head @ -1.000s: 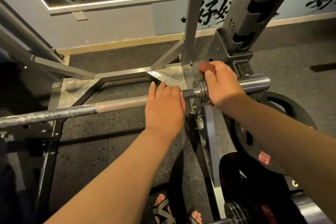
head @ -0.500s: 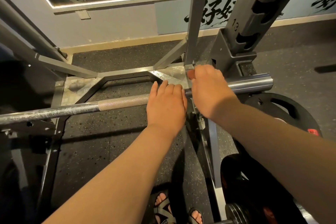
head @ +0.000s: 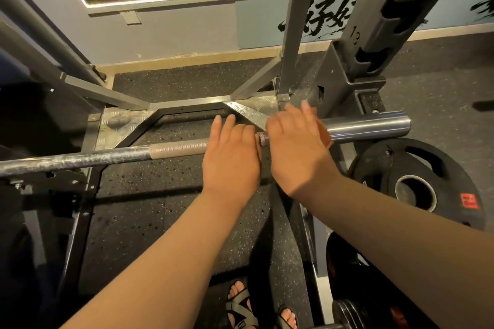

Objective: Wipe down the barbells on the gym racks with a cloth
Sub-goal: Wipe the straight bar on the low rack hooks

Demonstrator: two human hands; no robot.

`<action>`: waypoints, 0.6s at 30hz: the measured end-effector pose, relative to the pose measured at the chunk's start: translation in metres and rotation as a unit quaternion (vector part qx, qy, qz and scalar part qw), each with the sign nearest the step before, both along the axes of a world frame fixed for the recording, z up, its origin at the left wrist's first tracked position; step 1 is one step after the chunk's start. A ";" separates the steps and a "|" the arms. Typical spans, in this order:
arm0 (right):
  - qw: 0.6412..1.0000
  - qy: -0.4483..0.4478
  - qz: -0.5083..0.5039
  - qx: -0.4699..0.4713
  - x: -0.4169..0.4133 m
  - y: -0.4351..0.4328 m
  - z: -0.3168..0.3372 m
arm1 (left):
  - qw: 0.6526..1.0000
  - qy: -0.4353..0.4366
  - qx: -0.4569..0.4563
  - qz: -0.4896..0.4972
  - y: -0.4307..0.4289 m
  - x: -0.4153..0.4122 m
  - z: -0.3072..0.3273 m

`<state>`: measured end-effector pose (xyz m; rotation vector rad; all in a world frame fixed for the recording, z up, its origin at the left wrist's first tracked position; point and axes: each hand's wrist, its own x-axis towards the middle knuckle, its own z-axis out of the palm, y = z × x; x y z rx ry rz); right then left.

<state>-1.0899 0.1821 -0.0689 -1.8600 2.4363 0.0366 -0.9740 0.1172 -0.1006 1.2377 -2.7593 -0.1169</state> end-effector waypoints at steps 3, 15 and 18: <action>0.996 -0.063 0.034 -0.046 -0.001 0.011 -0.008 | 0.999 0.028 -0.012 0.013 -0.002 0.009 -0.003; 0.981 -0.173 -0.025 -0.085 0.019 -0.005 -0.014 | 0.996 0.087 -0.005 0.015 -0.001 0.006 -0.012; 0.984 -0.170 -0.015 -0.059 0.030 0.015 -0.012 | 0.995 0.095 0.006 0.031 0.001 0.005 -0.010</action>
